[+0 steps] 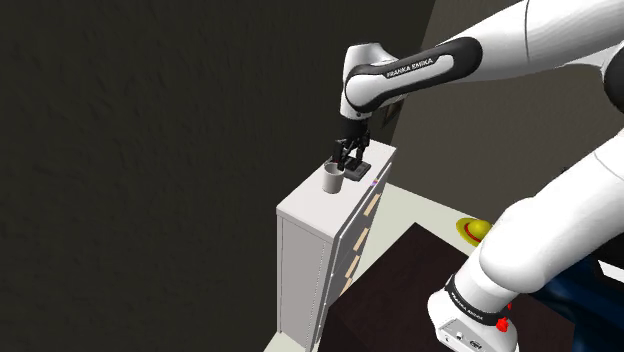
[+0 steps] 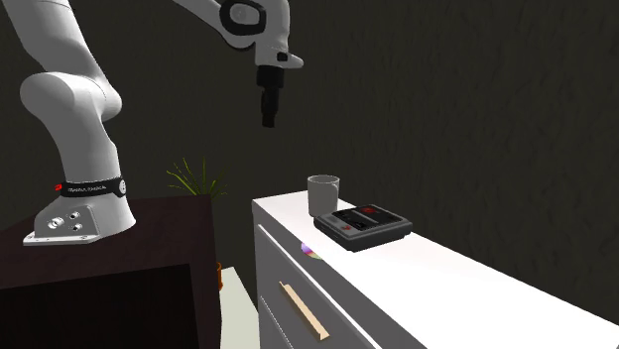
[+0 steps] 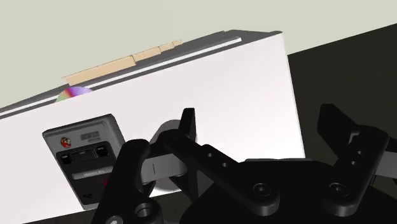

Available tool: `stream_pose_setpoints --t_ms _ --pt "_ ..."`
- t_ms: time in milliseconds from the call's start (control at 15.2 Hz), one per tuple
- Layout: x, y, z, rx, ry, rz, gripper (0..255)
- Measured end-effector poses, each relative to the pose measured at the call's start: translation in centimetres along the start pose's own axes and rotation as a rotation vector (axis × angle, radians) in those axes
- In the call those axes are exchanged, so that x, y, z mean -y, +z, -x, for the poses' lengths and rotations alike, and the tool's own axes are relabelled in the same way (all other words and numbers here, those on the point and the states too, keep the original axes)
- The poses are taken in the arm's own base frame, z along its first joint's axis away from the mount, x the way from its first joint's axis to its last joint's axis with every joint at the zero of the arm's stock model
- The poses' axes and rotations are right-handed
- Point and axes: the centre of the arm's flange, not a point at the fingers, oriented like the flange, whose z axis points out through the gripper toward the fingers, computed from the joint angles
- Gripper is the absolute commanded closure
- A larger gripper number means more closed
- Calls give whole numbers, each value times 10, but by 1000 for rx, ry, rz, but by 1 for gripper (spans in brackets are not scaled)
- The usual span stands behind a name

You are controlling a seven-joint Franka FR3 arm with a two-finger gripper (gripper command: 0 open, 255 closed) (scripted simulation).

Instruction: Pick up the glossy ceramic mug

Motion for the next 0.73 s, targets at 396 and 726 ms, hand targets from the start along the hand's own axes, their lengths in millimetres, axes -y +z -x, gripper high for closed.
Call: stream_pose_setpoints --t_ms 396,726 --pt "-26 46 -59 -15 2 25 0" --pt "-50 83 -110 -27 5 46 0"
